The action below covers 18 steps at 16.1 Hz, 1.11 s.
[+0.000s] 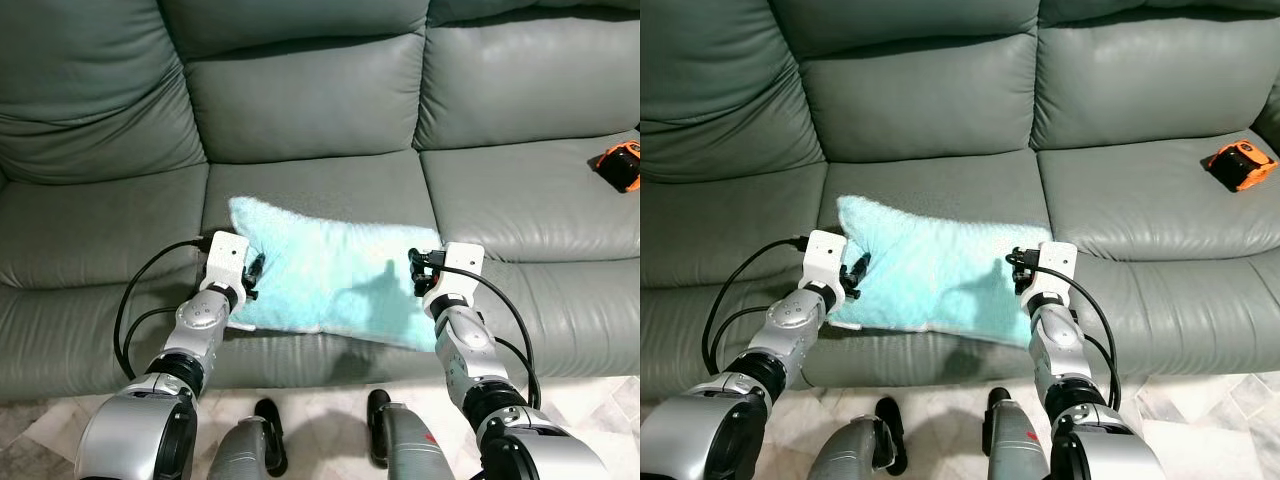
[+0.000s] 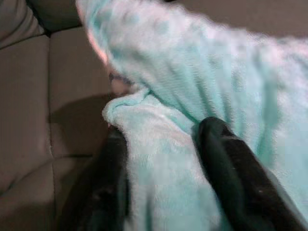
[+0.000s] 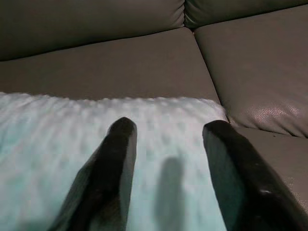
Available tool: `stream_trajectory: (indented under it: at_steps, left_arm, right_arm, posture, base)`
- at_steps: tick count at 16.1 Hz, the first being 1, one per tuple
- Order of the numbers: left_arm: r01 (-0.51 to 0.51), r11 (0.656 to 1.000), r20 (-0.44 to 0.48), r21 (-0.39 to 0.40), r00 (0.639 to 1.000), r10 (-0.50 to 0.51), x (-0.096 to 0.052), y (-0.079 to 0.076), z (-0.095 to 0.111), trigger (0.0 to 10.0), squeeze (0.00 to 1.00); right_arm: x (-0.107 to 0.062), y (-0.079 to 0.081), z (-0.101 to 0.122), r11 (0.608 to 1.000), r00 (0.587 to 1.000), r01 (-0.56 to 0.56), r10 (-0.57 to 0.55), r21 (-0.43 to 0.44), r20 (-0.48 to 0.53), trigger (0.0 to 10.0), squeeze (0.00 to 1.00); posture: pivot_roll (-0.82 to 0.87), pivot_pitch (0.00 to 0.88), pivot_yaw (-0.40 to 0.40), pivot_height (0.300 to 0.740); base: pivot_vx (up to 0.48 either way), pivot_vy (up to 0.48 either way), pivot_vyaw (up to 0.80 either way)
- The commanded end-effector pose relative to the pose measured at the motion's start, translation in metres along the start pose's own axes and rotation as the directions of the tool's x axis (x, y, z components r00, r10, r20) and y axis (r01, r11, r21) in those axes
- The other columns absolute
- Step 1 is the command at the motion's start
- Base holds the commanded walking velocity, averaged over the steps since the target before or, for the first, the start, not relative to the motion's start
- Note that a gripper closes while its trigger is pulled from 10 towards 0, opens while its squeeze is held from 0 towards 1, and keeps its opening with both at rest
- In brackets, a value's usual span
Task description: Move the pillow to the sofa
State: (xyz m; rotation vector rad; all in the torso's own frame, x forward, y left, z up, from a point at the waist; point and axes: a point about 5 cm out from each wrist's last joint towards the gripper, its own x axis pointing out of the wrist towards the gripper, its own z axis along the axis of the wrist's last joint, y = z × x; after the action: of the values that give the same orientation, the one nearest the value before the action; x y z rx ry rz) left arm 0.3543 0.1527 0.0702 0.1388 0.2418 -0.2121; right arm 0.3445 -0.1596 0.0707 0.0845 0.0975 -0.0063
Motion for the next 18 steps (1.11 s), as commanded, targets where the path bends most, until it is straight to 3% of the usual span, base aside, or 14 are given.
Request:
stream_trajectory:
  at_steps: [1, 13, 18]
  left_arm:
    - [0.003, 1.000, -0.056, 0.000, 0.998, -0.003, -0.007, 0.000, -0.018, 10.0, 1.00]
    - [-0.002, 1.000, -0.142, -0.023, 0.990, -0.001, -0.020, -0.003, -0.048, 10.0, 1.00]
    - [-0.020, 0.999, -0.170, 0.038, 0.985, 0.026, -0.031, 0.005, -0.064, 10.0, 1.00]
  right_arm:
    - [-0.004, 0.000, -0.008, 1.000, 1.000, 0.006, -0.006, 0.008, -0.026, 10.0, 1.00]
    - [-0.007, 0.001, -0.012, 1.000, 0.999, 0.006, -0.006, 0.000, -0.031, 10.0, 1.00]
    - [-0.013, 0.010, -0.016, 0.995, 0.996, -0.081, 0.080, -0.057, -0.029, 10.0, 1.00]
  posture:
    - [-0.16, 0.384, 0.082, 0.740]
    - [-0.15, 0.390, 0.080, 0.740]
    - [-0.14, 0.391, 0.075, 0.740]
  base:
    - [0.000, 0.000, 0.00]
    - [0.000, 0.000, 0.00]
    - [0.000, 0.000, 0.00]
